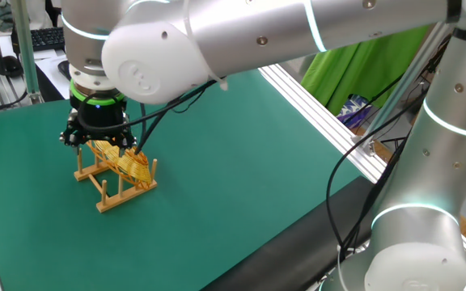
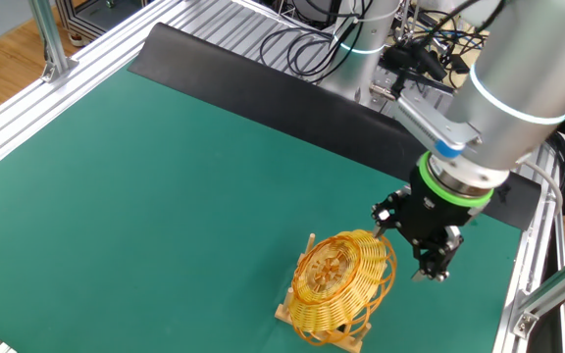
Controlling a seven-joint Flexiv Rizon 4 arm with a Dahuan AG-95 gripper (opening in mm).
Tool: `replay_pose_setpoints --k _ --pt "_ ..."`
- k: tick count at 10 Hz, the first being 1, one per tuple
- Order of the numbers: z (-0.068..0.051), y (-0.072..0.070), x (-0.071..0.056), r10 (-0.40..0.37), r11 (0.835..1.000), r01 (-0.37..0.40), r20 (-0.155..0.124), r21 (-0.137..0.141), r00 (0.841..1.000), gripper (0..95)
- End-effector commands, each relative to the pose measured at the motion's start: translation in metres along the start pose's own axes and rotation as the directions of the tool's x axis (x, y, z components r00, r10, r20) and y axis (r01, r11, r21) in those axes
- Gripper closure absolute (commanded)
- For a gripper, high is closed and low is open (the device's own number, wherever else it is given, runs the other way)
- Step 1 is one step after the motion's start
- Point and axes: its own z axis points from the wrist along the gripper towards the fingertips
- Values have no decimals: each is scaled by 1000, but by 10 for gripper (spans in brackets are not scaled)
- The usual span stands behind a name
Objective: Take the dish off the dish rack
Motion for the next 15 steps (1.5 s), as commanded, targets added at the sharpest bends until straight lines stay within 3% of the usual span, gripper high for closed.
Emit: replay_pose_setpoints --k 1,3,5,6,8,10,12,15 --pt "0 0 0 -26 999 27 -17 28 1000 190" --pt "0 0 0 -68 996 70 -34 49 997 190" --pt "0 0 0 -106 993 108 -62 38 992 190" --pt "0 0 0 -114 993 116 -61 35 992 190" --pt "0 0 0 -157 987 159 -62 34 986 570" --pt "0 0 0 -169 985 171 -69 35 983 570" --pt "1 -1 -1 -153 987 156 -68 38 986 190" --pt "6 -1 -6 -149 988 152 -65 43 987 190"
